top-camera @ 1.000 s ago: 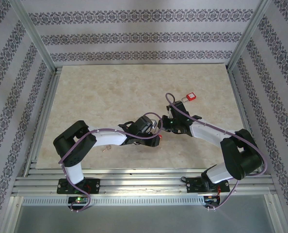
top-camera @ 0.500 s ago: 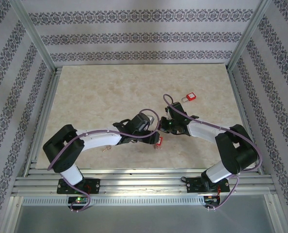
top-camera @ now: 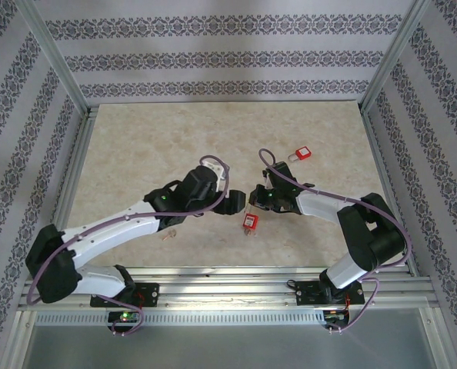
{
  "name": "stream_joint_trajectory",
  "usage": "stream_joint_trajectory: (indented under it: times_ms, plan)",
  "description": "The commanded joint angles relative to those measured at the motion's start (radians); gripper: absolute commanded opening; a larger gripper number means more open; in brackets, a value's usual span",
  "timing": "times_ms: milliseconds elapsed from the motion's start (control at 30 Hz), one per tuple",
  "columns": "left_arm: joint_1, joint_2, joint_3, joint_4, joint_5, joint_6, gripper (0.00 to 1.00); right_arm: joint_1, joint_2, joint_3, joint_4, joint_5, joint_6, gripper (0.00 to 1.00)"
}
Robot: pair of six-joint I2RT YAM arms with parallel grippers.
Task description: Unlock with the key
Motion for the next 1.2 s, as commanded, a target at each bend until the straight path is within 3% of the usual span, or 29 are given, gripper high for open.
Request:
stream_joint_trajectory:
  times_ms: [0,300,467,533,667,767,867,1000,1167]
  plan:
    - [0.028,-0.064,0.029,-0.118,-0.057,0.026,0.88,-0.012,0.021,-0.013,0.021,-0.007,-0.026,0.18]
    - [0.079,-0.202,0.051,-0.283,-0.149,0.055,0.95,-0.032,-0.002,0.015,-0.026,0.001,-0.053,0.28]
    - [0.129,-0.263,0.051,-0.362,-0.188,0.069,1.0,-0.047,-0.068,0.056,-0.114,0.018,-0.11,0.39]
    - [0.148,-0.293,0.044,-0.376,-0.199,0.075,1.0,-0.054,-0.116,0.069,-0.154,0.034,-0.141,0.45]
    - [0.16,-0.381,0.024,-0.368,-0.252,0.114,1.0,-0.07,-0.253,0.082,-0.234,0.096,-0.22,0.73]
    - [0.163,-0.448,0.023,-0.361,-0.302,0.157,1.0,-0.093,-0.354,0.101,-0.301,0.145,-0.28,0.84]
    - [0.165,-0.526,0.019,-0.345,-0.353,0.206,1.0,-0.12,-0.424,0.14,-0.384,0.166,-0.339,0.87]
    - [0.165,-0.611,0.017,-0.34,-0.386,0.261,1.0,-0.136,-0.485,0.193,-0.524,0.308,-0.411,0.93]
    - [0.165,-0.676,-0.009,-0.352,-0.379,0.293,1.0,-0.181,-0.512,0.211,-0.594,0.311,-0.445,0.96]
